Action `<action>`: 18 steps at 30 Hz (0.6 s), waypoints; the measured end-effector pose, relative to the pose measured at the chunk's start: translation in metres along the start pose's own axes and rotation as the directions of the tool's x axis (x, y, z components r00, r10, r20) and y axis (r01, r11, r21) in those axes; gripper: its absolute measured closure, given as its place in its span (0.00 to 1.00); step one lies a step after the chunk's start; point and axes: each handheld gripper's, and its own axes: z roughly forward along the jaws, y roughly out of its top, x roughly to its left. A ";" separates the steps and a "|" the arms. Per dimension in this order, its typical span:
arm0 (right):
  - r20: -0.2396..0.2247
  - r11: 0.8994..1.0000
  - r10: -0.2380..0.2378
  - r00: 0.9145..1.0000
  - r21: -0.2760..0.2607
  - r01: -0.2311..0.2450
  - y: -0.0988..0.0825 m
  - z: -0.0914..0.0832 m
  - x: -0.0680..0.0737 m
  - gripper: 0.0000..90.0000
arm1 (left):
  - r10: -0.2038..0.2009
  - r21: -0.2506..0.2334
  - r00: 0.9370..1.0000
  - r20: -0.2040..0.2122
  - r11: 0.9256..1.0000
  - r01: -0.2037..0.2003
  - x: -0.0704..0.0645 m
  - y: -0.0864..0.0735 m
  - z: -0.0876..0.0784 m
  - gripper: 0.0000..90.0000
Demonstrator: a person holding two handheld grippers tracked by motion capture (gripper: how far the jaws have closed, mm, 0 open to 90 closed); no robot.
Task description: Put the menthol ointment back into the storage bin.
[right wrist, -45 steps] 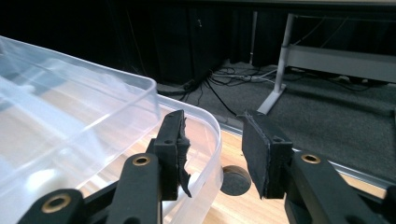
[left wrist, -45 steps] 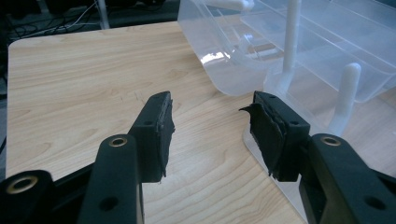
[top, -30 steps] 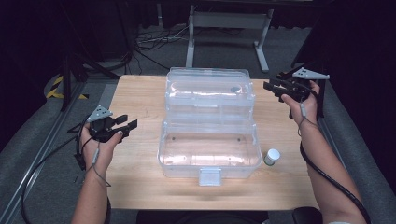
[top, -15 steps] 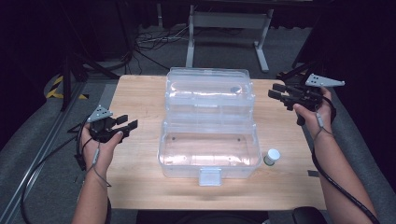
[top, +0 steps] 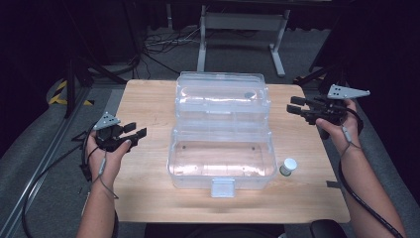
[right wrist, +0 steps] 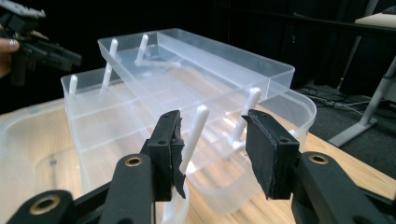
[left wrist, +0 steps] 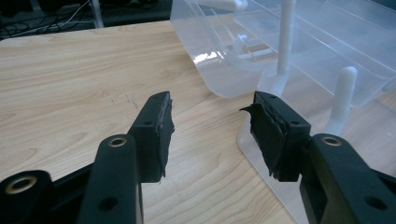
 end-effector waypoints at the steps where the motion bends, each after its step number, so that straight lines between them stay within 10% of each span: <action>1: -0.005 1.000 -0.005 1.000 0.007 0.005 -0.001 -0.001 0.000 0.62 | 0.000 0.000 1.000 0.000 1.000 0.000 0.000 0.000 0.000 0.55; 18: -0.052 0.994 -0.037 0.998 0.097 0.041 -0.014 -0.023 0.009 0.60 | 0.005 0.010 1.000 0.020 1.000 -0.006 -0.002 0.004 0.009 0.55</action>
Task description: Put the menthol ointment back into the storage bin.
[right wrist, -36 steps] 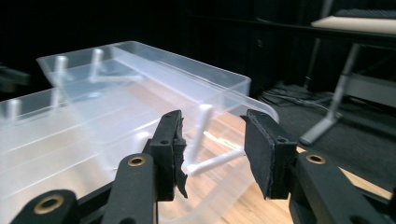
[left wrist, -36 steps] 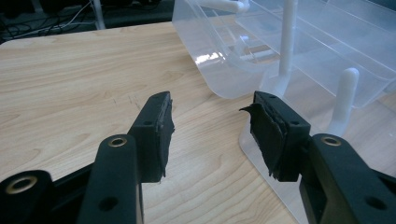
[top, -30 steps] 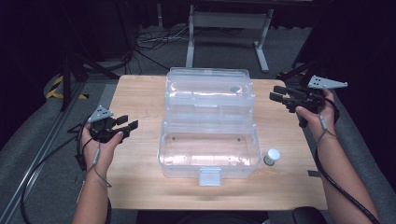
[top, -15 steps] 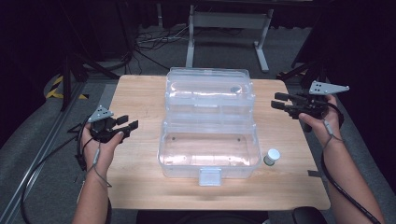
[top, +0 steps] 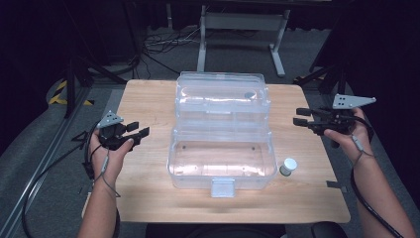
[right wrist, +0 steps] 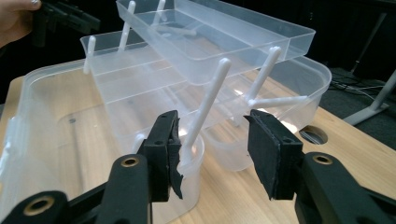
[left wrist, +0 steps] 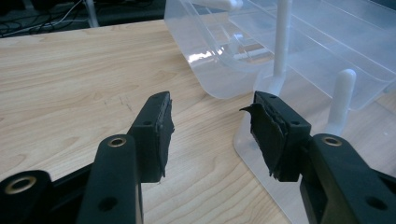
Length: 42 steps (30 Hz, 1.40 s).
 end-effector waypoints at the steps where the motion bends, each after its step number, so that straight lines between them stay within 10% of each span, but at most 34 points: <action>1: -0.007 1.000 -0.003 1.000 0.010 0.003 -0.002 -0.002 0.001 0.60 | 0.004 -0.001 1.000 0.001 1.000 -0.004 0.000 0.001 0.001 0.55; 25: 0.001 0.995 0.019 1.000 0.102 -0.019 -0.021 -0.011 0.005 0.57 | 0.004 0.012 1.000 0.012 1.000 -0.004 0.000 0.002 0.007 0.54; 42: 0.003 0.962 0.031 1.000 0.273 -0.031 -0.032 0.001 0.015 0.56 | 0.001 0.017 1.000 0.013 1.000 -0.001 0.002 0.001 0.008 0.54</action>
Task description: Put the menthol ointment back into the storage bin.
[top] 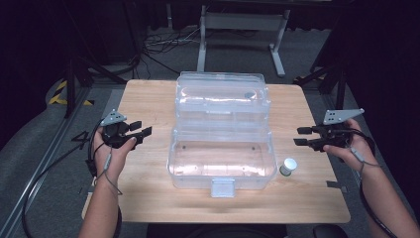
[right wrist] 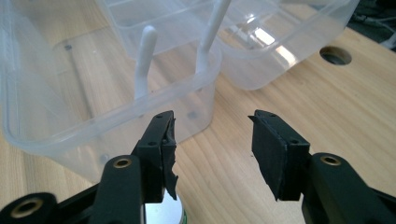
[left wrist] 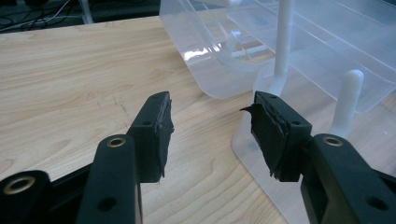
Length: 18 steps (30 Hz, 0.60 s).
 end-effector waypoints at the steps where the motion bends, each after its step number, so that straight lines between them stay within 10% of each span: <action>1: 0.000 1.000 0.000 1.000 0.007 0.000 0.000 0.000 0.000 0.56 | 0.000 0.001 1.000 -0.001 1.000 0.000 0.000 0.000 0.000 0.54; 18: 0.017 0.982 -0.021 1.000 0.189 0.018 -0.007 0.012 0.009 0.55 | -0.010 0.008 1.000 -0.001 1.000 0.010 0.002 -0.002 0.001 0.54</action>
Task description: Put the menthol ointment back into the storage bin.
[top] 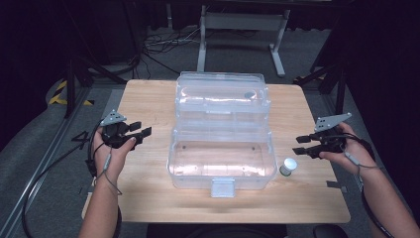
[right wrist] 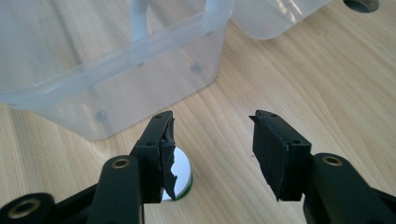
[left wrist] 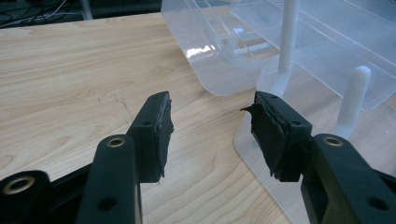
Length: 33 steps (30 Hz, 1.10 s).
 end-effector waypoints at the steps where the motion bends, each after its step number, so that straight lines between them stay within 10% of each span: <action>1: -0.003 1.000 0.001 1.000 0.008 -0.001 0.000 0.001 0.000 0.55 | -0.001 0.000 1.000 0.001 1.000 0.001 0.000 0.000 0.000 0.54; 33: -0.063 0.984 0.001 0.998 0.179 0.010 -0.004 0.019 0.015 0.50 | -0.006 0.003 1.000 0.000 1.000 0.006 0.001 -0.001 0.000 0.54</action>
